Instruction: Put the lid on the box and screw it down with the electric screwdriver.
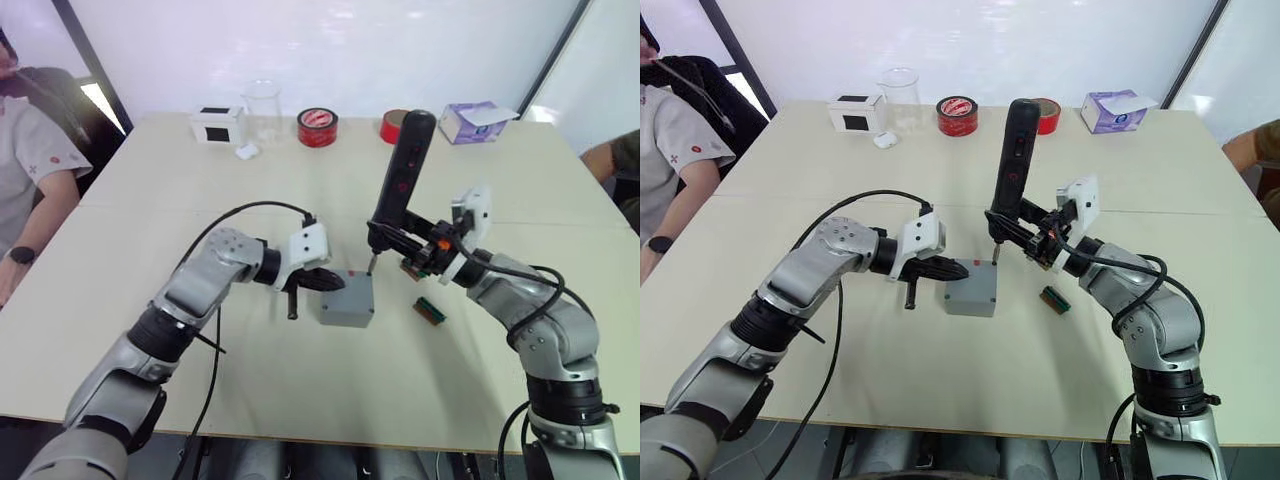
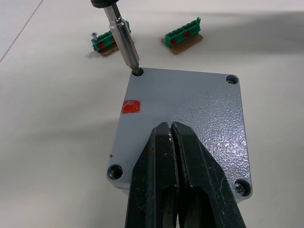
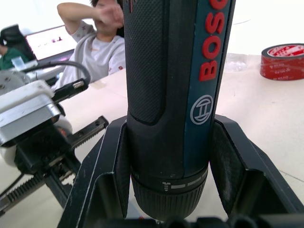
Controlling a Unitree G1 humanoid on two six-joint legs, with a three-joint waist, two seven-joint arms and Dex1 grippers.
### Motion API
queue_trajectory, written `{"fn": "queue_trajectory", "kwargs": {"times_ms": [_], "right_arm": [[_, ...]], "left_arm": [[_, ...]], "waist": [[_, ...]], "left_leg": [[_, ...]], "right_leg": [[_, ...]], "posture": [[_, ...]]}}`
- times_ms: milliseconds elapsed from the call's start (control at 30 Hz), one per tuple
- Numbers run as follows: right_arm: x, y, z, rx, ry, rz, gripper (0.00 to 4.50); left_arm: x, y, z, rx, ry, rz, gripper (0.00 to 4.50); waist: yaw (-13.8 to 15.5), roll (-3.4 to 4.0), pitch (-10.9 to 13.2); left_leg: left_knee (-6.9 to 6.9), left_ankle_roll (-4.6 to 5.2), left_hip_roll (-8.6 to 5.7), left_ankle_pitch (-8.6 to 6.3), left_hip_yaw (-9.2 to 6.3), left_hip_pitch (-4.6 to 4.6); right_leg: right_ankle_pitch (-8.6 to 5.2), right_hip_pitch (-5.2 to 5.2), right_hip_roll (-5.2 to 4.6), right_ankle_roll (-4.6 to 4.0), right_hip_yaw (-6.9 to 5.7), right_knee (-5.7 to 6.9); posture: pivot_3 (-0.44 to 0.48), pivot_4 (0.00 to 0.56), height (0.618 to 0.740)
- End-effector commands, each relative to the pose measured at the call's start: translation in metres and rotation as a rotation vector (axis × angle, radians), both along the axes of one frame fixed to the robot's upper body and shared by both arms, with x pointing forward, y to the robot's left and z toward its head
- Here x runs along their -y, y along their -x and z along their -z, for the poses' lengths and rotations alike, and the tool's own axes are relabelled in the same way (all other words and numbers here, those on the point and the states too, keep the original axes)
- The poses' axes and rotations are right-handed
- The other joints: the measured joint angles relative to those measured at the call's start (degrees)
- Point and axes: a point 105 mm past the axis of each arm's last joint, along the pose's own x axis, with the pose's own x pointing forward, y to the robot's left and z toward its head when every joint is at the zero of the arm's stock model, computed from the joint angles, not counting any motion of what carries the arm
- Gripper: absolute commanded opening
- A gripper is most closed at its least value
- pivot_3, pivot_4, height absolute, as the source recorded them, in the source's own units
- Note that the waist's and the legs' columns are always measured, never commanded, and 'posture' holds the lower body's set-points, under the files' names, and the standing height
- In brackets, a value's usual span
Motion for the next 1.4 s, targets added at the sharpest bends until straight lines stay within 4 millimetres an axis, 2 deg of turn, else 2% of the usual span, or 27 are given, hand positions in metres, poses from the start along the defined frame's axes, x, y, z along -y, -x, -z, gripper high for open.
{"fn": "queue_trajectory", "kwargs": {"times_ms": [33,167,267,367,700,967,1133,1200,1300,1400], "right_arm": [[-0.008,0.007,0.030,-0.076,0.097,-0.032,1.75],[-0.013,0.011,0.052,-0.130,0.117,-0.031,1.75],[-0.015,0.010,0.062,-0.157,0.128,-0.017,1.75],[-0.020,0.010,0.063,-0.168,0.094,-0.015,1.75],[-0.016,0.011,0.067,-0.183,0.095,-0.009,1.75],[-0.018,0.011,0.058,-0.165,0.072,-0.017,1.75],[-0.014,0.011,0.045,-0.139,0.049,-0.018,1.75],[-0.008,0.000,0.017,-0.095,-0.009,0.017,1.75],[0.004,-0.014,-0.035,-0.005,-0.121,0.094,1.75],[0.007,-0.011,-0.077,-0.042,-0.282,0.023,1.75]], "left_arm": [[-0.001,0.003,0.015,-0.035,-0.034,0.000,0.00],[0.000,0.006,0.016,-0.039,-0.034,0.004,0.00],[0.001,0.007,0.017,-0.041,-0.031,0.007,0.00],[0.001,0.007,0.017,-0.043,-0.032,0.006,0.00],[0.002,0.007,0.018,-0.043,-0.031,0.006,0.00],[0.003,0.009,0.019,-0.044,-0.027,0.010,0.00],[0.002,0.015,0.022,-0.050,-0.032,0.022,0.00],[0.005,0.014,0.020,-0.053,-0.015,0.015,0.00],[0.008,0.014,0.017,-0.064,0.007,0.012,0.00],[0.007,0.014,0.019,-0.071,0.002,0.007,0.00]], "waist": [[0.02,-0.04,-0.14],[0.00,-0.19,-0.50],[-0.04,-0.36,-0.75],[-0.15,-0.57,-1.00],[-0.16,-0.69,-1.13],[-0.16,-0.69,-1.14],[-0.16,-0.69,-1.13],[-0.17,-0.67,-1.12],[-0.26,-0.55,-0.99],[-0.06,-0.36,-0.85]], "left_leg": [[0.00,0.00,0.00,0.00,-0.01,0.01],[0.00,0.02,0.00,-0.01,-0.01,0.13],[-0.07,0.20,0.01,-0.13,-0.04,0.74],[-0.11,0.36,0.09,-0.23,-0.13,1.17],[-0.14,0.36,0.13,-0.23,-0.14,1.21],[-0.15,0.36,0.15,-0.24,-0.14,1.21],[-0.15,0.37,0.21,-0.24,-0.14,1.21],[-0.15,0.37,0.23,-0.24,-0.15,1.20],[-0.15,0.36,0.25,-0.24,-0.13,1.15],[-0.12,0.35,0.24,-0.22,-0.13,0.69]], "right_leg": [[0.00,0.01,0.00,0.00,0.00,0.00],[-0.01,0.15,0.01,-0.01,0.00,-0.03],[-0.11,0.75,0.01,-0.10,-0.01,-0.11],[-0.32,1.14,0.01,-0.32,-0.02,-0.13],[-0.34,1.15,0.02,-0.36,-0.02,-0.08],[-0.35,1.15,0.02,-0.37,-0.02,-0.09],[-0.35,1.14,0.01,-0.38,-0.01,-0.09],[-0.36,1.14,0.01,-0.38,-0.01,-0.09],[-0.36,1.08,-0.03,-0.41,-0.01,-0.08],[-0.31,0.60,-0.07,-0.37,0.01,0.02]], "posture": [[0.000,0.150,0.740],[0.000,0.150,0.740],[0.000,0.150,0.740],[0.000,0.150,0.740],[0.000,0.150,0.740],[0.000,0.150,0.740],[0.000,0.150,0.740],[0.000,0.150,0.740],[0.000,0.150,0.740],[0.000,0.150,0.740]]}}
